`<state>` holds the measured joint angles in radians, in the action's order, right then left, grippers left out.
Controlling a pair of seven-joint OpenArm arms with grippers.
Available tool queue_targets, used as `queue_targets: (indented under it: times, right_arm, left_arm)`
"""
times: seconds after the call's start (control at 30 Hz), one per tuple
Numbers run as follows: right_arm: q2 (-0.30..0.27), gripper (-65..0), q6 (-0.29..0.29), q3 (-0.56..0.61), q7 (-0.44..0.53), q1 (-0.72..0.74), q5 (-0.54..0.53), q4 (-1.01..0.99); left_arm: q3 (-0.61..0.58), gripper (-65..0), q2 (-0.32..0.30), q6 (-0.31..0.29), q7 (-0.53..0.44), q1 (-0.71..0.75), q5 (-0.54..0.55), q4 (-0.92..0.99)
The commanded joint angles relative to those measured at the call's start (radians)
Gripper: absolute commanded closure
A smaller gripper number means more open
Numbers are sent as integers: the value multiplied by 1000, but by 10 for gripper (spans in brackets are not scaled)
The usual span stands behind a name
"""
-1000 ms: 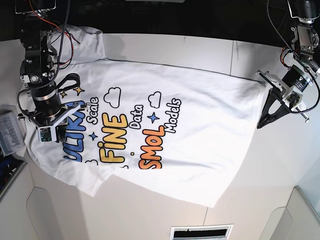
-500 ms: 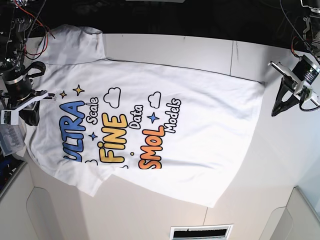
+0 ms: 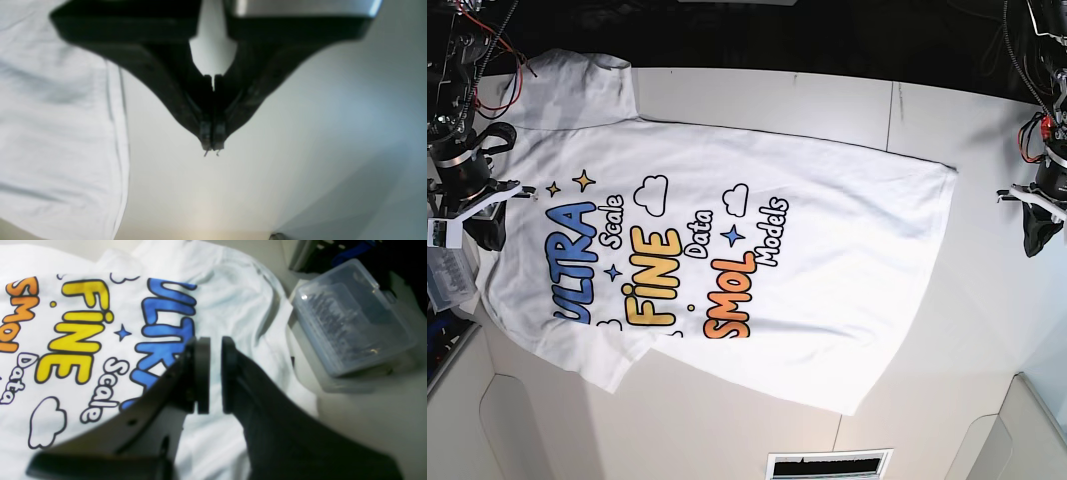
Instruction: Layout the t-shirt on the table in an organized manner, then fold the t-shirt properly
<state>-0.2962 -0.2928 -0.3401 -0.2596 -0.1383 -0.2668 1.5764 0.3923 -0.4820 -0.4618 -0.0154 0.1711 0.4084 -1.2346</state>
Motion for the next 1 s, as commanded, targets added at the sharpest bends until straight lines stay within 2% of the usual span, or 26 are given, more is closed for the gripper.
queue_targets:
  times: [0.0, 0.1, 0.27, 0.37, 0.43, 0.5, 0.6, 0.7, 0.8, 0.97]
  right_arm:
    - [-14, -60, -3, -6, 10, 10, -24, 19]
    - [-14, -62, -24, -6, -35, 10, -78, 19]
    - [-10, -188, -127, -17, -192, 10, -232, 19]
    - [11, -216, -158, -72, -307, 8, -341, 19]
    - [32, -218, -166, -139, -329, 2, -399, 19]
    - [48, -223, -168, -219, -330, -12, -439, 19]
    - [58, -234, -167, -342, -340, -48, -498, 19]
    - [61, -234, -167, -452, -340, -94, -539, 19]
    - [61, -234, -167, -545, -340, -134, -562, 19]
    - [64, -236, -145, -604, -352, -193, -607, -16]
  left_arm:
    - [6, 0, -19, -43, 10, -8, 53, -14]
    - [6, 0, -20, -230, 163, -8, 212, -14]
    - [6, 0, -43, -236, 422, 5, 475, -14]
    - [6, -4, -94, -236, 499, 33, 613, -14]
    - [6, -73, -130, -236, 507, 50, 666, -14]
    - [6, -123, -159, -236, 506, 66, 672, -14]
    - [10, -127, -182, -236, 497, 71, 658, -14]
    - [16, -127, -183, -236, 446, 71, 613, -17]
    - [16, -127, -183, -236, 438, 70, 587, -35]
    - [16, -127, -186, -236, 438, 70, 550, -90]
